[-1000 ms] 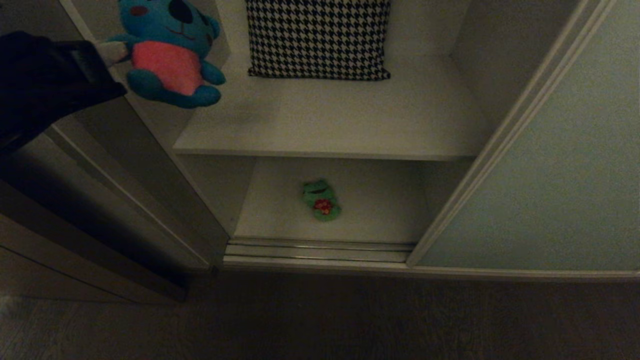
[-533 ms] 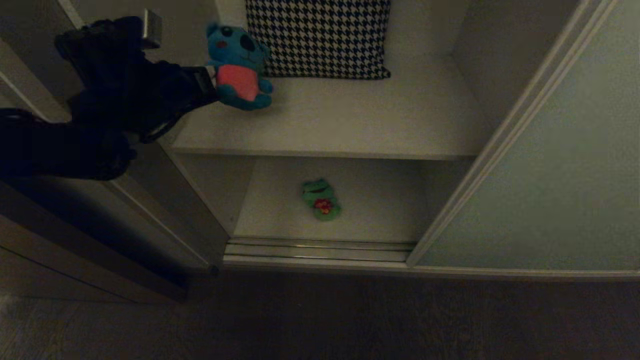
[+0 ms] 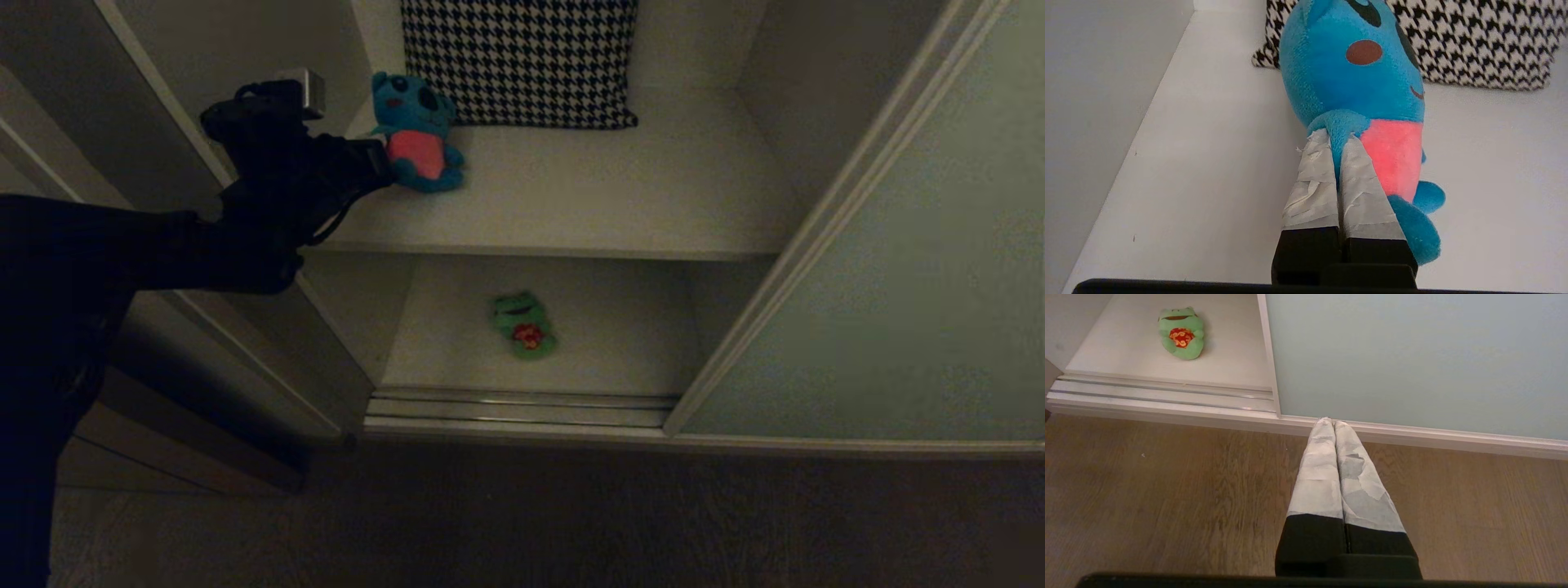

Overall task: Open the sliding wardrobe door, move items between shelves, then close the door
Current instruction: Place the blue doll on the higher shelf

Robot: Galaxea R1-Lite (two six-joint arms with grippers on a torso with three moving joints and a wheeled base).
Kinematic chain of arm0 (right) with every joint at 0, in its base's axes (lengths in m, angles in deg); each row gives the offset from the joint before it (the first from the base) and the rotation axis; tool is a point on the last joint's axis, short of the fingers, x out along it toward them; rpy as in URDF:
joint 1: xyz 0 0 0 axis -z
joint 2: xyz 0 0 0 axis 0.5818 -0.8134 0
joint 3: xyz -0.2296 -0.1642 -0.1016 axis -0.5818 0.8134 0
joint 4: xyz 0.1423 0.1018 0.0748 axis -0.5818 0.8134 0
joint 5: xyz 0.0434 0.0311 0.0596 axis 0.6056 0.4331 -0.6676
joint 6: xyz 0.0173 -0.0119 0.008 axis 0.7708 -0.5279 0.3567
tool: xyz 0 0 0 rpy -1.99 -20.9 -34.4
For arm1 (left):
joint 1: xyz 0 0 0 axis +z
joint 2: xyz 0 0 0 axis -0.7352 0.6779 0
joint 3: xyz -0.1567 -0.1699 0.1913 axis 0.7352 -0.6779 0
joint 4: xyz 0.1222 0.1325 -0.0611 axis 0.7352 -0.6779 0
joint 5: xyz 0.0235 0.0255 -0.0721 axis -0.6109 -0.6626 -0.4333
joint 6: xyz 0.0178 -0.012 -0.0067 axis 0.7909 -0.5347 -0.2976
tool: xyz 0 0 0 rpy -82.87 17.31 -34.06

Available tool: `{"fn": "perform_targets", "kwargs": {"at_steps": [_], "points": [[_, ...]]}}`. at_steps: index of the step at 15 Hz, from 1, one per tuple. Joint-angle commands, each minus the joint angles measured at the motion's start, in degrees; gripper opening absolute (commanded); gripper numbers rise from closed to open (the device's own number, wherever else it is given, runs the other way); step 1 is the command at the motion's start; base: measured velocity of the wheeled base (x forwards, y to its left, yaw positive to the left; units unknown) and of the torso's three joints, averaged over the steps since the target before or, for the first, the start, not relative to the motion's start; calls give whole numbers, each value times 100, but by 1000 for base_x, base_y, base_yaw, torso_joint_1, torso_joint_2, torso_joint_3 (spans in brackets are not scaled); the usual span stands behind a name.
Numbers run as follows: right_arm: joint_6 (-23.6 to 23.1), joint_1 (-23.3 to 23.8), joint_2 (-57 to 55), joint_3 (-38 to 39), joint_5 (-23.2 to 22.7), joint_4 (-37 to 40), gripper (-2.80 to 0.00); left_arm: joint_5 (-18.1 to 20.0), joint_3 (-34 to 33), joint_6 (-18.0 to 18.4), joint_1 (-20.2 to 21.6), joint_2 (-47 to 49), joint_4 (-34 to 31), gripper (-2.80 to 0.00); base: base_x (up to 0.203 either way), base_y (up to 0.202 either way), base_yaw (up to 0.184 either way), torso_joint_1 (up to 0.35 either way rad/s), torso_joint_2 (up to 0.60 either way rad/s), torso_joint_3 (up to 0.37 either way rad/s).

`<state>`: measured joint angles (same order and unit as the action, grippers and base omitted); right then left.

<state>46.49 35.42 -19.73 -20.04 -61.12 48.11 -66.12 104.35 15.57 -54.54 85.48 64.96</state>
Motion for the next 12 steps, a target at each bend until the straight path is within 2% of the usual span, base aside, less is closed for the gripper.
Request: {"fn": "perform_targets", "kwargs": {"at_steps": [1, 7, 8, 12], "points": [[-2, -2, 4, 0, 1, -2, -280, -47, 249, -4, -4, 185, 10, -280, 0, 0, 0, 0, 0, 0], [-2, -2, 10, 0, 1, -2, -280, -319, 493, -1, -8, 332, -38, -280, 0, 0, 0, 0, 0, 0], [-2, -2, 10, 0, 1, -2, -280, -327, 529, -27, -8, 324, -38, 0, 0, 0, 0, 0, 0, 0], [-2, -2, 2, 0, 1, -2, -280, -353, 482, -54, -8, 35, -67, 0, 0, 0, 0, 0, 0, 0]]}}
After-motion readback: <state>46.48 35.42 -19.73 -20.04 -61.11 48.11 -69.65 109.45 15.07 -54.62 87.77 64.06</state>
